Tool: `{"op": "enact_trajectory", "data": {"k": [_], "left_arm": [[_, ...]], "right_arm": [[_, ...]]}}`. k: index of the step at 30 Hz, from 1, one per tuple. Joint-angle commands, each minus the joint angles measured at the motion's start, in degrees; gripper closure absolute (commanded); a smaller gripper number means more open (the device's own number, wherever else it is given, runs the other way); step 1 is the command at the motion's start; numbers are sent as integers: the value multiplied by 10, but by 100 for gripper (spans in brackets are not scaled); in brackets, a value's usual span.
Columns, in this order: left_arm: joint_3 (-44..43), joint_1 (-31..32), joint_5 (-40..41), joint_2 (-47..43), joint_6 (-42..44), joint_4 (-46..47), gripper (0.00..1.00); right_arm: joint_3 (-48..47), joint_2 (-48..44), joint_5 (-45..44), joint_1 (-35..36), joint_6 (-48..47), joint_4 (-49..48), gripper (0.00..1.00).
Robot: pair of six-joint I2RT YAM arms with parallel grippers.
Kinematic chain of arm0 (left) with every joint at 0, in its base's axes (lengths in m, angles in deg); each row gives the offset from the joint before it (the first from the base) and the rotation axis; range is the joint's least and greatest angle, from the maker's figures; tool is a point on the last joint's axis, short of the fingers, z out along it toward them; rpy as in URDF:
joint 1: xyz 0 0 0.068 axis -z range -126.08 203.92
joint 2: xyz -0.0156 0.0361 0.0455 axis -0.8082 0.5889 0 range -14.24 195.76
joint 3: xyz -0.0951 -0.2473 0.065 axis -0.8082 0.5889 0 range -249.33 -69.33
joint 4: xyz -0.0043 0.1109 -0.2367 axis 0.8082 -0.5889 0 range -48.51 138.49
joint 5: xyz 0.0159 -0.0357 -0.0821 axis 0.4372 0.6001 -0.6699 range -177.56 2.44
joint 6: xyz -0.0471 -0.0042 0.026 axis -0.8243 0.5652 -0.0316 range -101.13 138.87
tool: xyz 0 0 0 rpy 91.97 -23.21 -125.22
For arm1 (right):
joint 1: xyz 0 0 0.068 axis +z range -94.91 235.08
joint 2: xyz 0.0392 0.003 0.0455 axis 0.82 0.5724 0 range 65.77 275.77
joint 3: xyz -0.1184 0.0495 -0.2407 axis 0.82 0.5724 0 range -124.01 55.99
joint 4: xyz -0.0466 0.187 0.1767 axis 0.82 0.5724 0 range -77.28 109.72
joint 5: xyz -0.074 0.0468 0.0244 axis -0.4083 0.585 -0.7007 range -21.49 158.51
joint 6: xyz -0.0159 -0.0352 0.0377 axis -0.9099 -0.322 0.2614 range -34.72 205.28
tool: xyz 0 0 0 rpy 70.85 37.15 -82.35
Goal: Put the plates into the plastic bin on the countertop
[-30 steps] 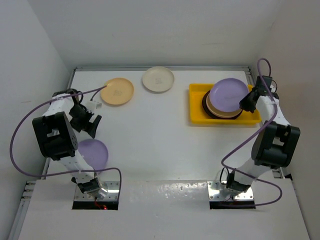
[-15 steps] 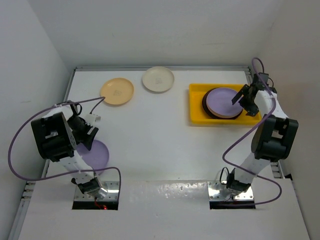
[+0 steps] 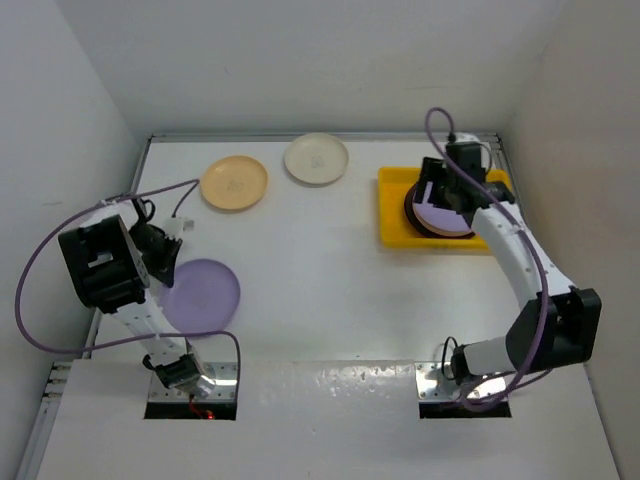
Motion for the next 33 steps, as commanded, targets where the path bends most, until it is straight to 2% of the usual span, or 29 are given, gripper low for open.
{"op": "enact_trajectory", "data": {"k": [1,4,5,7,9,13,16,20,21,23,24,27,30,32,33], "left_arm": [[-97,17,-164,-16,-37,1,100],[-144,67,-245,-46,-102,17,100],[-175,106,-270,-51,-118,24,100],[-216,164,-275,-57,-167,45,100],[-240,195,-268,-57,-201,57,100],[-296,244,-248,-42,-226,57,100],[-318,256,-259,-36,-234,57,100],[-324,261,-285,-36,-234,57,100],[-324,261,-304,-36,-234,57,100],[-324,261,-323,-36,-234,52,100],[-324,266,-330,-36,-234,52,100],[-324,273,-337,-31,-223,46,100],[-329,273,-329,-24,-217,46,100],[-334,273,-321,-19,-217,46,93],[-340,273,-321,-14,-217,46,79]], "right_arm": [[26,-16,18,100,-44,-57,22],[20,16,110,209,-50,-113,20],[-11,53,143,224,-51,-130,17],[-62,93,163,272,-31,-149,15],[-90,131,172,301,-22,-161,15],[-155,195,164,322,6,-176,16],[-160,219,157,324,34,-191,24],[-147,232,141,326,51,-208,45],[-137,238,141,325,57,-220,59],[-131,241,138,324,65,-227,71],[-128,243,143,320,74,-236,82],[-107,235,145,305,103,-265,100],[-78,215,136,291,112,-284,100],[-66,204,133,287,111,-282,100],[-66,203,132,277,111,-282,100]]}}
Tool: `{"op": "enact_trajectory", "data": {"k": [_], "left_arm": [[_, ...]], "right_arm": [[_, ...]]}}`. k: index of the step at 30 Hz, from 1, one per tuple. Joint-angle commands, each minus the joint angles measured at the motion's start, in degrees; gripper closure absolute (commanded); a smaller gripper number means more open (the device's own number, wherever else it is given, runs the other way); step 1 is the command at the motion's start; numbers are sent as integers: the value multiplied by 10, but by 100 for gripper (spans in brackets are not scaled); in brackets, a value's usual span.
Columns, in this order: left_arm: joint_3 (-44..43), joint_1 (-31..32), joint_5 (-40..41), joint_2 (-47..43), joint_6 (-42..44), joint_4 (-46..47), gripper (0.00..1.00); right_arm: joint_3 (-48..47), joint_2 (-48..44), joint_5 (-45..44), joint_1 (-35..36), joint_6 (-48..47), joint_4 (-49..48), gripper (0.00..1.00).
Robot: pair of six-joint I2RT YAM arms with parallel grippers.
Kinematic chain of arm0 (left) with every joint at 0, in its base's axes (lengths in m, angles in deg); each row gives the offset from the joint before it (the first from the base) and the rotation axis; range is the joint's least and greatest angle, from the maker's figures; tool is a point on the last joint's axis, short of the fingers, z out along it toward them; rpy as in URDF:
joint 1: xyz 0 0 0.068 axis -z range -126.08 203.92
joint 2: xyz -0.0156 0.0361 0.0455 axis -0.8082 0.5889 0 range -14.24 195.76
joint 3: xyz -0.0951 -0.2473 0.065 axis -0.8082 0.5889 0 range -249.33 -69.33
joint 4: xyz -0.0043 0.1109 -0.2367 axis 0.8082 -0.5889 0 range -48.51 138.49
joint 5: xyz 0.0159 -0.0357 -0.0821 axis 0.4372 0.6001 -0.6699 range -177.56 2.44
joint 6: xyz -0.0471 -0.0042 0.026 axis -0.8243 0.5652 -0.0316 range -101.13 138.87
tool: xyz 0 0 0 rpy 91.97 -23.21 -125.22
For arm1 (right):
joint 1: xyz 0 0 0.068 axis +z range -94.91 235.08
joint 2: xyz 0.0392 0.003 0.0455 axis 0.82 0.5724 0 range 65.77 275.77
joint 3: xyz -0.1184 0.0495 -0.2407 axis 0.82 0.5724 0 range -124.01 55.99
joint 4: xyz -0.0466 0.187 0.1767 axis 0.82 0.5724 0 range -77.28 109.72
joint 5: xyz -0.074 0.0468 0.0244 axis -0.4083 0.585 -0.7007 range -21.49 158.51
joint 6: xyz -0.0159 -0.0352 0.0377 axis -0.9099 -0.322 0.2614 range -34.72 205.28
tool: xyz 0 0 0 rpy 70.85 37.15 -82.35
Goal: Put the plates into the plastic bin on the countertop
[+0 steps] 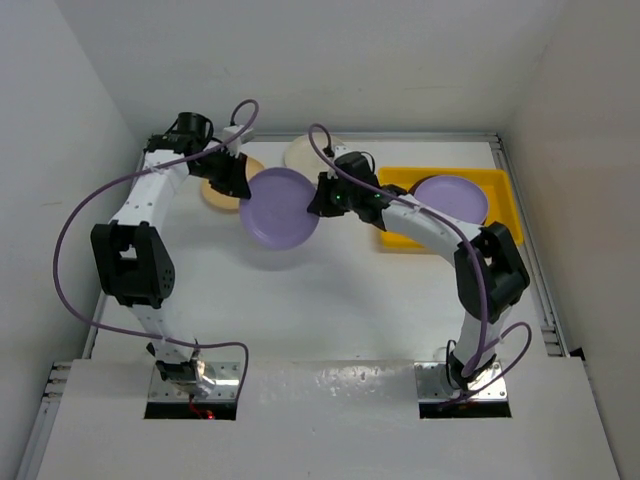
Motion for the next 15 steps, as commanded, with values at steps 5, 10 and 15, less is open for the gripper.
{"op": "enact_trajectory", "data": {"k": [5,10,15], "left_arm": [[-49,12,-22,16,-5,-16,0],[-76,-9,59,16,-42,-3,0],[-76,-43,151,11,-58,12,0]], "right_arm": [[28,-55,-45,-52,33,-23,100],[67,-106,-55,-167,67,12,100],[84,-164,-121,-338,96,151,100]]}}
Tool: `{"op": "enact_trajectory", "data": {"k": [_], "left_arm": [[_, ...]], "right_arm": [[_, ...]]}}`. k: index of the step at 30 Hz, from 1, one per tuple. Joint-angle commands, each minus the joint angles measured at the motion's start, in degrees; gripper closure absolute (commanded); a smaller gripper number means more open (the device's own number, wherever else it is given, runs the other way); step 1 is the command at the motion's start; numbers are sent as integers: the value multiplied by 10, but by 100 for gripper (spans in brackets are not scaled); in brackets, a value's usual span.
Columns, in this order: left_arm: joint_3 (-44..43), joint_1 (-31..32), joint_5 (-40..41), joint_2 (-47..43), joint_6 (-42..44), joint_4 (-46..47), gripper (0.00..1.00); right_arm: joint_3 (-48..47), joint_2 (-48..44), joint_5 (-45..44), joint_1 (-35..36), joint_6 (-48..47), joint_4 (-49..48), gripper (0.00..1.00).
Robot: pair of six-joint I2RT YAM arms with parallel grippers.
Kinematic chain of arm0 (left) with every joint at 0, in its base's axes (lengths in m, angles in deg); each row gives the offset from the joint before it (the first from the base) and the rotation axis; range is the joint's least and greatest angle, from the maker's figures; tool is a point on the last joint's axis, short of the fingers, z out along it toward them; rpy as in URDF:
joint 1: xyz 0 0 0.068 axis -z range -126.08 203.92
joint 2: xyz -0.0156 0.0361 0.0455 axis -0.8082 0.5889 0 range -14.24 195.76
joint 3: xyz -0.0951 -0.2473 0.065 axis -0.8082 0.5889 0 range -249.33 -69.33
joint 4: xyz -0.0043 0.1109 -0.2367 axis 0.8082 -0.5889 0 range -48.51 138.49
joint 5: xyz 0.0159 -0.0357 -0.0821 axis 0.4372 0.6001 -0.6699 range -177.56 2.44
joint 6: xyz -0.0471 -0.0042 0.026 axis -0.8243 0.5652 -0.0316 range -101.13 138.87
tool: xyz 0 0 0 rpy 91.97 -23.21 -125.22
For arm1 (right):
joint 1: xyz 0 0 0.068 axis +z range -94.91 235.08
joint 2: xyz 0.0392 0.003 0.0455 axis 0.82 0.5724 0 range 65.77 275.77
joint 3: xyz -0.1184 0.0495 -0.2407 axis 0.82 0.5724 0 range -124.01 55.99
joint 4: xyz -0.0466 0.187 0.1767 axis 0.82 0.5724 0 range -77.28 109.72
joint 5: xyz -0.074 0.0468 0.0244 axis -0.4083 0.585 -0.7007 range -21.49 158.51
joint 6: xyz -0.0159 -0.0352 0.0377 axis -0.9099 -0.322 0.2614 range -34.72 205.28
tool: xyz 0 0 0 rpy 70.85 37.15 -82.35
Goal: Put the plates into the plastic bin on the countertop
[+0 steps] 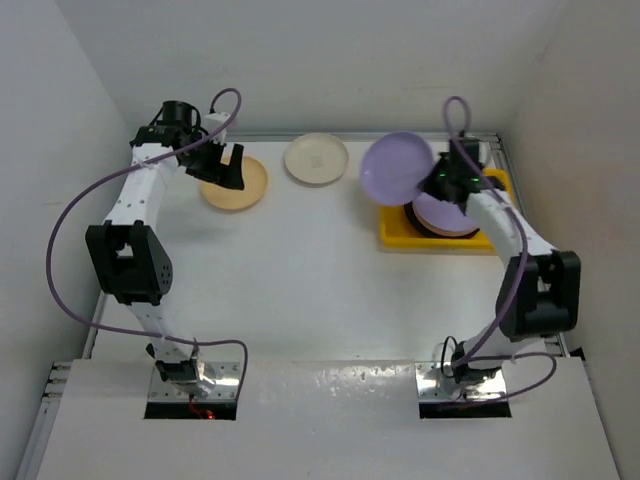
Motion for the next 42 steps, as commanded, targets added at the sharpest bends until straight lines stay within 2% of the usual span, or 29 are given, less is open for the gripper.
{"op": "enact_trajectory", "data": {"k": [1,5,8,13,15,17,18,19,21,22,26,27,28,29,30,31,32,34,35,37,38,41,42], "left_arm": [[-10,-21,74,-4,-22,14,0],[12,-40,74,7,-22,19,0],[12,-45,63,18,-22,19,0],[12,-45,56,24,-22,19,0],[12,-45,56,24,-22,19,0],[12,-50,63,24,-17,19,0],[12,-50,63,24,-17,19,0],[12,-50,70,24,-17,19,0],[12,-50,70,24,-11,19,0],[12,-50,75,24,-11,19,0],[12,-55,75,29,-11,19,0],[12,-55,80,29,-11,19,0],[6,-55,80,35,-11,19,0],[5,-55,80,36,-11,19,0],[0,-62,80,36,-11,19,0],[0,-62,80,42,-16,19,0],[0,-62,80,42,-17,19,0],[0,-68,80,47,-22,19,0],[0,-68,80,47,-22,19,0],[0,-68,80,42,-22,19,0],[5,-74,80,42,-16,19,0],[20,-82,86,30,-16,19,0],[29,-88,86,30,-10,24,0]], "right_arm": [[12,-58,-62,-132,34,95,100],[36,-81,-48,-229,35,110,100],[36,-72,-24,-267,33,113,100],[-8,1,36,-287,22,147,90],[-30,24,41,-283,14,174,78],[-27,29,36,-279,6,179,59],[-24,28,26,-276,3,181,48],[-22,25,13,-275,-7,180,29],[-26,26,-18,-263,-21,196,22],[-46,28,-73,-249,-52,205,19],[-110,35,-193,-178,-88,272,17],[-116,28,-207,-166,-90,269,17],[-120,24,-231,-116,-90,264,18],[-121,10,-245,-105,-89,215,20],[-120,9,-246,-35,-86,198,21],[-122,9,-237,-16,-82,176,24],[-131,23,-210,2,-60,112,27],[-155,47,-154,44,-30,78,29],[-178,95,-128,53,28,34,29],[-213,151,-90,71,67,3,27],[-239,191,-80,77,129,-19,27],[-294,267,-59,87,195,-38,27],[-346,321,-58,87,242,-36,27]]}}
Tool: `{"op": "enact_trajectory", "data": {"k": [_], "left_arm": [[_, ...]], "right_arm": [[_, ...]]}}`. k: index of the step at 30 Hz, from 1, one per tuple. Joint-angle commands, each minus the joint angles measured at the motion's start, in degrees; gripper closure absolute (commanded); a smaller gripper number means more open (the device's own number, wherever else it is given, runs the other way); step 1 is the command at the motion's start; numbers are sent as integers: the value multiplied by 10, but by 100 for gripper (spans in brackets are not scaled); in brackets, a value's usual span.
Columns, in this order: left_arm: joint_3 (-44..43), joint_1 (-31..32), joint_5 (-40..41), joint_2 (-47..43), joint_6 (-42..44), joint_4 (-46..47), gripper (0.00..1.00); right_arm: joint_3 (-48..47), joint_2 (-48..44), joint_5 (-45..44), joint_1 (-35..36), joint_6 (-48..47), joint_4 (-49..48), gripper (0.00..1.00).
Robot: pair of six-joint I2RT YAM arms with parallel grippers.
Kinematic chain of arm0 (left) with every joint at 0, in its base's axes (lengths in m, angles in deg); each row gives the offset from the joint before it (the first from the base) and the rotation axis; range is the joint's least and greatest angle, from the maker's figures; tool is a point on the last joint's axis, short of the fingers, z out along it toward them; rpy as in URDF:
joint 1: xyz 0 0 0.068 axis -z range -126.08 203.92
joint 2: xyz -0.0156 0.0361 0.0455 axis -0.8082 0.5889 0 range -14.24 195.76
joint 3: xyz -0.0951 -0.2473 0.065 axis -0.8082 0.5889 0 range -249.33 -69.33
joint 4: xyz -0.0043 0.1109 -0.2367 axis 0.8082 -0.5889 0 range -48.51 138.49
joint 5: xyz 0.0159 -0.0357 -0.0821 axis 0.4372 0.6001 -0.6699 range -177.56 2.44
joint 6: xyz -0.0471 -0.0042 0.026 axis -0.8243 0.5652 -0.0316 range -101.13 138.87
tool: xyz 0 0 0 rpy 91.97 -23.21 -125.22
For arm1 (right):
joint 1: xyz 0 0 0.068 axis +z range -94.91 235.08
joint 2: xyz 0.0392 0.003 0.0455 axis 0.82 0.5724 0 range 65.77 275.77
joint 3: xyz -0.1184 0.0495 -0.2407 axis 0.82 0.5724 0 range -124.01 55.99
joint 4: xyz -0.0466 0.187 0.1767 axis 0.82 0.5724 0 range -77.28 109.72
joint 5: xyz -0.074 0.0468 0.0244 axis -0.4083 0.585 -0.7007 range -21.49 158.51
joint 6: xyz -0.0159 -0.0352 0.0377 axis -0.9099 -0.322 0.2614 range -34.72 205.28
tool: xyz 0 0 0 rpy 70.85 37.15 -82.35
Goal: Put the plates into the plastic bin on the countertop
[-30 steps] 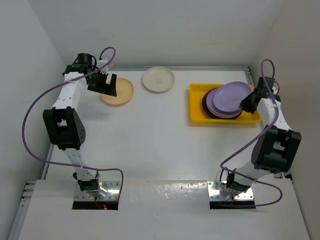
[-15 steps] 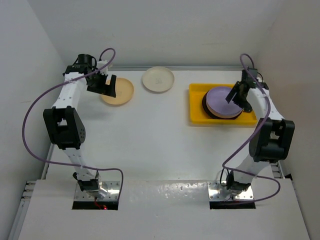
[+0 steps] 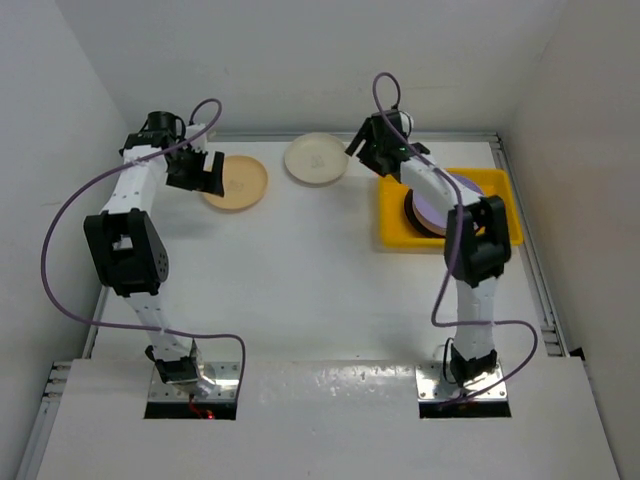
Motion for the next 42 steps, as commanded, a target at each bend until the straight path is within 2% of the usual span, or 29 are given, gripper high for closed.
{"op": "enact_trajectory", "data": {"k": [1,3,7,13,18,19,20,22,23,25,28,32,33,34,35,36,37,38,40,41,42], "left_arm": [[12,-25,5,-22,1,10,0],[26,-32,-2,-22,1,10,0],[26,-44,-7,-15,-4,16,0],[26,-63,-19,-3,-4,16,0],[21,-76,-24,-3,-4,16,0],[21,-76,-24,-3,-4,16,0],[21,-82,-24,-3,-4,16,0],[21,-82,-24,-3,-4,16,0],[21,-82,-30,-3,-4,16,0],[21,-88,-30,-3,-4,16,0],[21,-88,-30,2,-4,16,0],[21,-88,-24,2,-4,16,0],[21,-88,-19,2,-4,16,0],[14,-88,-19,2,4,16,0],[5,-88,-6,2,13,16,0],[-4,-88,1,2,24,10,0],[-24,-88,11,2,40,2,0],[-50,-88,28,13,75,-28,0],[-159,-74,98,36,91,-61,0],[-196,-73,108,63,107,-90,0],[-249,-73,108,73,108,-91,0]], "right_arm": [[-73,94,32,-1,144,-47,27],[-124,155,33,5,192,-54,30],[-202,221,3,15,232,-40,35],[-211,279,-33,29,274,-33,40],[-209,313,-39,36,322,-8,52],[-206,316,-39,36,332,-4,55],[-200,320,-39,35,344,1,65],[-196,325,-38,35,362,5,76],[-190,326,-36,33,369,4,88],[-190,328,-29,32,361,3,100],[-196,310,-15,31,300,-21,100],[-182,216,14,34,140,-51,100],[-132,143,17,32,99,-60,100],[-109,117,23,30,64,-68,100],[-37,89,59,12,48,-94,100],[-16,21,78,2,7,-100,100],[-1,3,90,-10,-4,-102,100],[10,-14,147,-38,-14,-58,100],[40,-65,160,-95,-64,-11,100],[59,-98,151,-109,-82,51,100],[85,-129,142,-134,-124,67,100]]}}
